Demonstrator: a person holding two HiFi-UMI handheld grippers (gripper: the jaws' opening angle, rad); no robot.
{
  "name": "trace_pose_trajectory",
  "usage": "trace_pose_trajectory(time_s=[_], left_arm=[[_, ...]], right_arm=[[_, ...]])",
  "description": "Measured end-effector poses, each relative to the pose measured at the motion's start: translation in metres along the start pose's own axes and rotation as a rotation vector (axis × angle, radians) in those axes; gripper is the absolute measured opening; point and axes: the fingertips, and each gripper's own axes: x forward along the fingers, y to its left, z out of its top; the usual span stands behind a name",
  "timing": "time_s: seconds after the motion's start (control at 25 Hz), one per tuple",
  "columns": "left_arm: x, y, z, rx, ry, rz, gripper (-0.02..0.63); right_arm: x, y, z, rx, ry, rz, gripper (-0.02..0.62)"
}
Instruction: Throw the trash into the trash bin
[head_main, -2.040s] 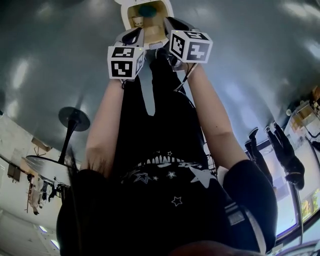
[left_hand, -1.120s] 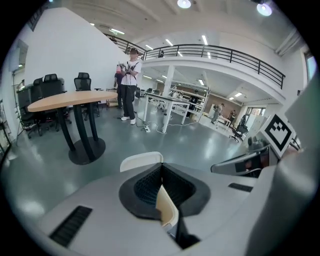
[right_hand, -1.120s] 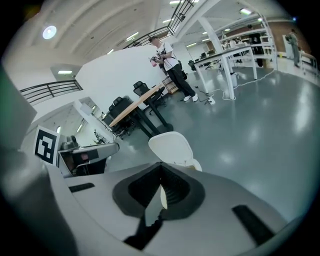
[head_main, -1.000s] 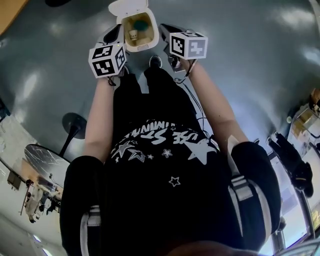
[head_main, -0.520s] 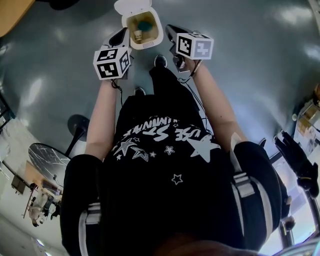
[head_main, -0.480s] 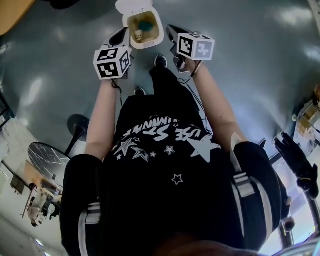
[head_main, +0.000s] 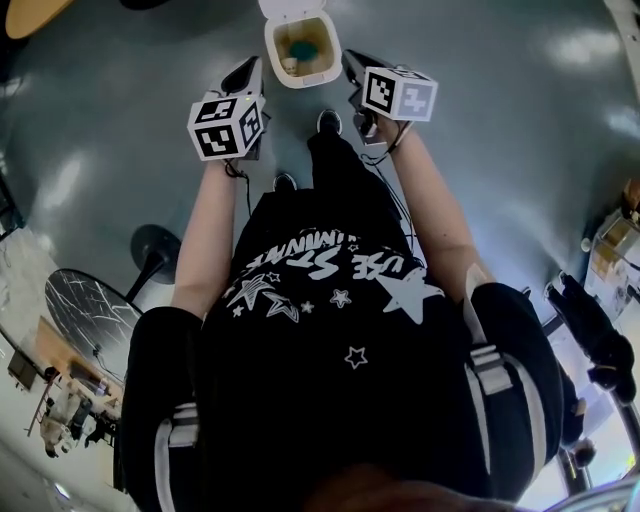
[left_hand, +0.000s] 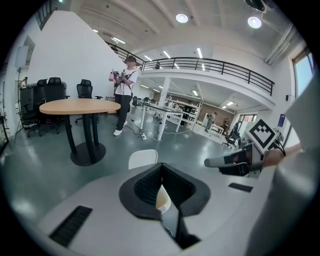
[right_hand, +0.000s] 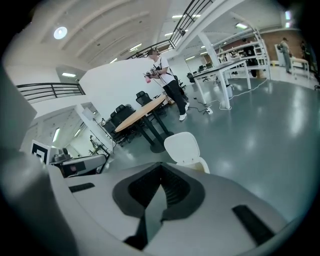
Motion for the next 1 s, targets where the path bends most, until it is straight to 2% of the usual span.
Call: trace_pose_trajectory(time_s=[0.44, 0.72, 1.0], left_arm=[[-0.072, 0.000, -0.022, -0.032, -0.057, -0.025, 0.011], [-0.108, -0.022, -0.029, -0.028, -0.100, -0.097, 0.011], [-0.131, -0.037, -0.041, -0.010, -0.106, -0.152, 0.011]], right_arm=[[-0.028, 0.059, -0.037, -0.050, -0.043, 0.008, 0.006], [-0.046, 0.091, -0.060, -0.067, -0.068, 0.003, 0.006], [-0.067, 0.109, -0.080, -0.057, -0.134, 0.035, 0.006]])
